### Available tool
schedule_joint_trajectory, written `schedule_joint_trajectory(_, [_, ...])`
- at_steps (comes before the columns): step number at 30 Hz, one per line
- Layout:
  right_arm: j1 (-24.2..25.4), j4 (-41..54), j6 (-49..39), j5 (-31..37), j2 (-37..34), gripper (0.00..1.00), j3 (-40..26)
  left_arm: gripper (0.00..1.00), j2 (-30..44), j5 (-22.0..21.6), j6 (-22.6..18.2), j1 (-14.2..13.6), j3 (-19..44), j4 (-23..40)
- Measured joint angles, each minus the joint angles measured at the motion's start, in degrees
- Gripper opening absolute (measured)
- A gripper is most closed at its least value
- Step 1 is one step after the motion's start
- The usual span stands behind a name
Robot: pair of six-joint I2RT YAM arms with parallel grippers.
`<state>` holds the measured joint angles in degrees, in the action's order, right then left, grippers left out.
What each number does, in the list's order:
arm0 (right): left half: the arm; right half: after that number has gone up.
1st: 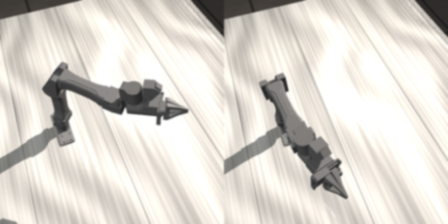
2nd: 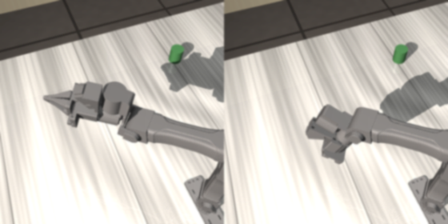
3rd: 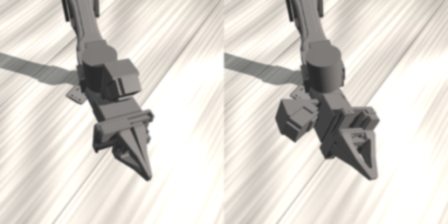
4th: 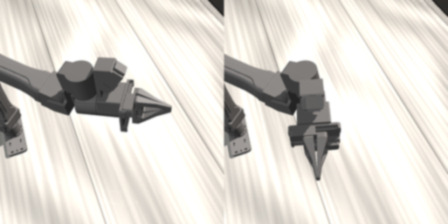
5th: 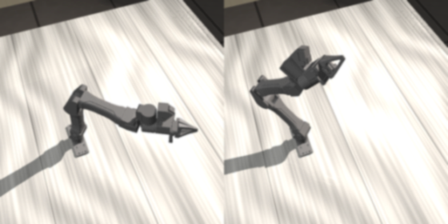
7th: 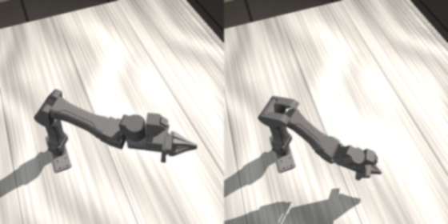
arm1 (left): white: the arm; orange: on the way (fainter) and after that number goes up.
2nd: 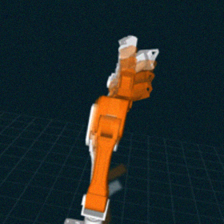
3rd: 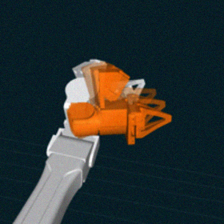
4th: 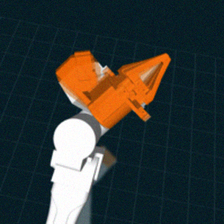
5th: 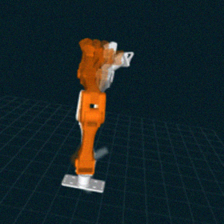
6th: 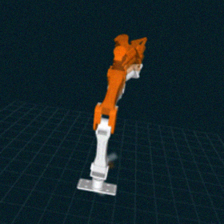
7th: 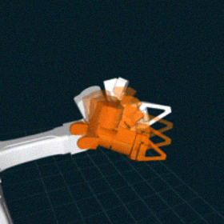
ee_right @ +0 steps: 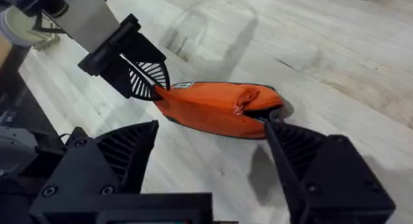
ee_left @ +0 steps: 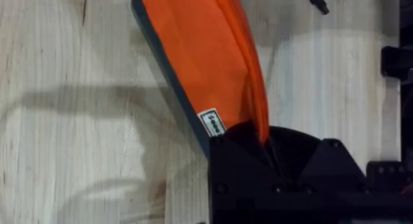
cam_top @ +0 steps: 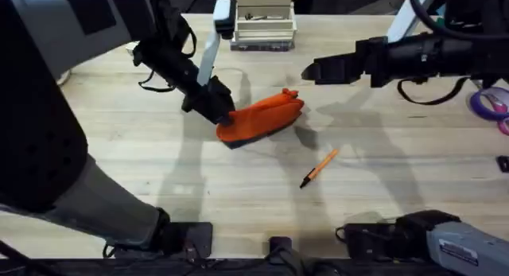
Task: Unzip the bag, pick up the pens from the table one at a time and place them inside, then zip the bag closed.
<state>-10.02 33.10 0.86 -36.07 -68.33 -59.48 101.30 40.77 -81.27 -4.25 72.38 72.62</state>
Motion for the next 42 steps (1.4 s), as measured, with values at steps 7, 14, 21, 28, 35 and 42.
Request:
schedule_joint_trajectory(7, [-1.95, 0.02, 0.00, -0.02, -1.21, 0.997, -0.04, 0.043, 0.00, 0.00, 0.00, 0.00, 0.00, 0.00])
schedule_joint_trajectory(14, [-4.85, -2.11, -0.11, 0.00, -5.44, 0.997, -0.04, 0.042, 0.00, 0.00, 0.01, 0.00, 0.00, 0.00])
schedule_joint_trajectory(21, [-5.07, -4.48, -0.11, 0.02, -10.75, 0.997, -0.04, 0.043, 0.01, 0.00, 0.02, 0.00, 0.00, 0.00])
schedule_joint_trajectory(28, [-5.07, -5.21, -0.07, 1.09, -16.52, 0.997, -0.04, 0.043, 0.00, 0.00, 0.00, 0.00, 0.00, 0.00])
schedule_joint_trajectory(35, [-5.77, -9.36, -0.07, 1.81, -19.43, 0.997, -0.04, 0.043, 0.00, 0.00, 0.00, 0.00, 0.00, 0.00])
schedule_joint_trajectory(42, [-8.55, -11.43, -0.11, 2.20, -20.82, 0.997, -0.04, 0.043, 0.00, 0.00, 0.02, 0.00, 0.00, 0.00])
